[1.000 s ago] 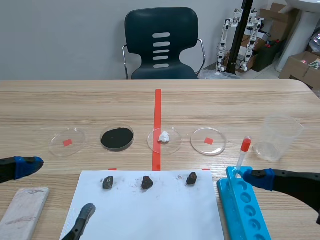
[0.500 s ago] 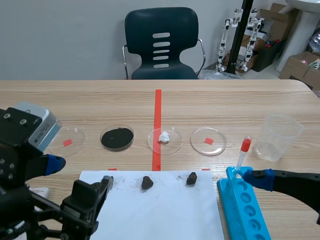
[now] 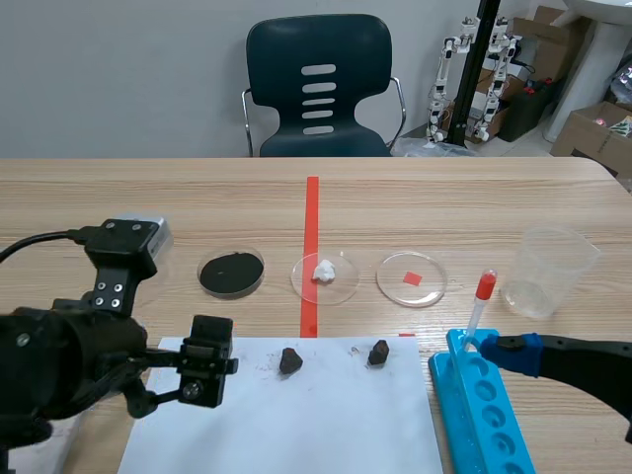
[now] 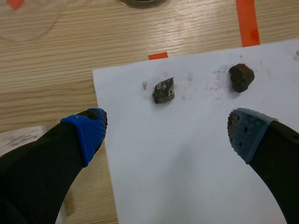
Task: Pick up the left mineral with the left hand
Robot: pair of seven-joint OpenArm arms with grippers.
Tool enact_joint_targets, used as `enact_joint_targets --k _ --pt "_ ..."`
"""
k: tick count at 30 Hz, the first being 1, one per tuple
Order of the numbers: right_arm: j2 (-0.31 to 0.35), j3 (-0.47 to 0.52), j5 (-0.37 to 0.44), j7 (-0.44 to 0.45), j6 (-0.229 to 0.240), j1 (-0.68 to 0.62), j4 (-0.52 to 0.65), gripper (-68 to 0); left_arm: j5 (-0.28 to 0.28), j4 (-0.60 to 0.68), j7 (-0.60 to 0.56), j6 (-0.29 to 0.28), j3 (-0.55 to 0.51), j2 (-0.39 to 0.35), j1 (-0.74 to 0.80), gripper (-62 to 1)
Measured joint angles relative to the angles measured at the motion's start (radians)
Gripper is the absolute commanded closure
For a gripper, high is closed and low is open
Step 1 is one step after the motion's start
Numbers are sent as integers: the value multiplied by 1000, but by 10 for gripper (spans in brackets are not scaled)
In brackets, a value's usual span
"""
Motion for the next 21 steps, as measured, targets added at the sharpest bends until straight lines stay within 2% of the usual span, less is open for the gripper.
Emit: enact_joint_targets --k 7,10,17,21 --pt "0 0 0 0 0 0 0 -606 -1 -78 101 157 71 0 -146 -542" --pt "0 0 0 0 0 0 0 -606 -3 -129 154 206 118 0 -209 -542" --pt "0 0 0 0 0 0 0 -606 -8 -224 238 238 177 31 -282 -542" --pt "0 0 0 0 0 0 0 -606 23 -278 270 238 177 79 -319 -542"
